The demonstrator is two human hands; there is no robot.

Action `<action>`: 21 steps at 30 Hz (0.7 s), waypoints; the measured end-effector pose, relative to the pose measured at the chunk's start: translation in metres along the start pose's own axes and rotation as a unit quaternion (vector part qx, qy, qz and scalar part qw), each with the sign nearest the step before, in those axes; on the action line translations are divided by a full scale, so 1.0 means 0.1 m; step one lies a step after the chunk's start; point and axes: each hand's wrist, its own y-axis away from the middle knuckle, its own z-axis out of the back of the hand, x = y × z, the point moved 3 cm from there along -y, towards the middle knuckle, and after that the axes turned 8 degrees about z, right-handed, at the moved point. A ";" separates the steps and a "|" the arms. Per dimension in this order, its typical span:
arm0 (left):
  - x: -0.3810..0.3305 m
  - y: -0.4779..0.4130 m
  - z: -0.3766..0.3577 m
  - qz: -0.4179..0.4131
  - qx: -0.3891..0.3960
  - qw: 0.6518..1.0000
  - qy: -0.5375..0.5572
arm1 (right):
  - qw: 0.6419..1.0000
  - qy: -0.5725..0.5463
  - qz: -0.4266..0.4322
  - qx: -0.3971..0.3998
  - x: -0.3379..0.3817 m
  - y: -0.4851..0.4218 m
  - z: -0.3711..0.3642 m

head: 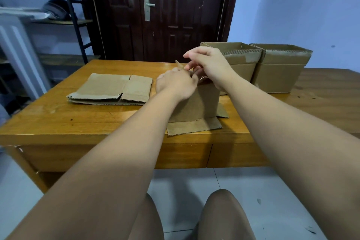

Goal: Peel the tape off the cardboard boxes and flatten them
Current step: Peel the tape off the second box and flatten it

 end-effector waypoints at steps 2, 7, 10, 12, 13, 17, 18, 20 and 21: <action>-0.01 0.01 0.00 0.013 -0.020 1.000 0.010 | 0.996 -0.054 -0.014 -0.066 -0.05 -0.02 0.03; -0.03 0.03 -0.01 0.036 -0.061 0.997 0.022 | 0.974 0.147 -0.048 -0.168 -0.24 -0.09 0.08; -0.02 0.02 -0.03 0.047 -0.068 0.996 0.038 | 0.953 0.297 -0.041 -0.046 -0.24 -0.10 0.00; -0.01 0.02 -0.04 0.053 -0.070 0.995 0.045 | 0.917 0.396 -0.018 0.030 -0.23 -0.10 -0.06; -0.01 0.03 -0.03 0.060 -0.073 0.994 0.048 | 0.905 0.422 -0.010 0.045 -0.23 -0.10 -0.07; 0.03 -0.02 -0.02 0.112 -0.063 0.982 0.137 | 0.919 0.393 -0.004 0.015 -0.25 -0.04 -0.06; 0.05 -0.05 -0.02 0.122 -0.061 0.975 0.176 | 0.924 0.382 -0.004 0.005 -0.25 -0.03 -0.06; 0.09 -0.11 -0.01 0.126 -0.037 0.950 0.283 | 0.926 0.377 -0.004 -0.008 -0.26 -0.01 -0.06; 0.12 -0.15 0.01 0.130 -0.027 0.924 0.358 | 0.924 0.382 -0.006 -0.009 -0.27 -0.01 -0.06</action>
